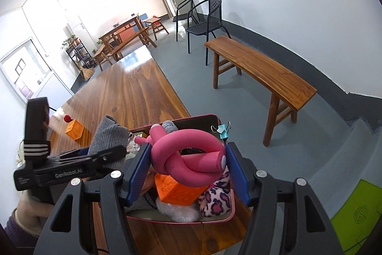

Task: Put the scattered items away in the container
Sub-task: 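Carry the grey sock and pink knot into the box and open both tools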

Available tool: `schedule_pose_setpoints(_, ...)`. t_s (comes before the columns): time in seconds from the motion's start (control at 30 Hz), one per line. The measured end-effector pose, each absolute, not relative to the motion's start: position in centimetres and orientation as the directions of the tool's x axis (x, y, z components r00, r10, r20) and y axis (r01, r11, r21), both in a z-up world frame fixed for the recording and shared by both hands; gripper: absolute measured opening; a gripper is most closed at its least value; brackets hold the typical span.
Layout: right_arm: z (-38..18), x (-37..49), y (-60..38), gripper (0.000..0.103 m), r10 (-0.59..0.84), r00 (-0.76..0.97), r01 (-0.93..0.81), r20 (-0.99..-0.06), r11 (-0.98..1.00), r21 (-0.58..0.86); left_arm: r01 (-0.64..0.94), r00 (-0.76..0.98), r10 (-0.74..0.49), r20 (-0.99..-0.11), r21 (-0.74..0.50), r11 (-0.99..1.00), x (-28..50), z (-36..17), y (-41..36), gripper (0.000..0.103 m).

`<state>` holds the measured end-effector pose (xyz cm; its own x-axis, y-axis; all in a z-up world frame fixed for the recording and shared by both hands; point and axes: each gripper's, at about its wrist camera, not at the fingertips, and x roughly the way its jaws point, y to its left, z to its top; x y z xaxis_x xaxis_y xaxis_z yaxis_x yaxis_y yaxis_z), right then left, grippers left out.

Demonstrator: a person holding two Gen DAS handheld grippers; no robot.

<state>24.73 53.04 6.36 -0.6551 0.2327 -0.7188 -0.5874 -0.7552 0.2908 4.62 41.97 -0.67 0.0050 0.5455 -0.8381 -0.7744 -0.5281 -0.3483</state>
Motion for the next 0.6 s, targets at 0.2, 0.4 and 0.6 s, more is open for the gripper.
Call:
schedule_pose_setpoints(0.2, 5.5, 23.8, 53.9, 0.067, 0.215, -0.658, -0.571, -0.722, -0.767, 0.291, -0.785, -0.008, 0.524, -0.852, -0.319, -0.530, 5.6, -1.1, 41.7, 0.086)
schedule_pose_setpoints(0.4, 4.8, 21.5, 53.8, 0.067, 0.181, -0.657, -0.540, -0.732, -0.791, 0.289, -0.781, -0.053, 0.552, -0.832, -0.310, -0.542, 5.7, 1.1, 40.8, 0.086)
schedule_pose_setpoints(0.6, 3.3, 19.3, 53.4, 0.068, 0.138, -0.630, -0.517, -0.764, -0.809, 0.280, -0.759, -0.079, 0.542, -0.837, -0.302, -0.577, 5.1, 1.3, 39.8, 0.086)
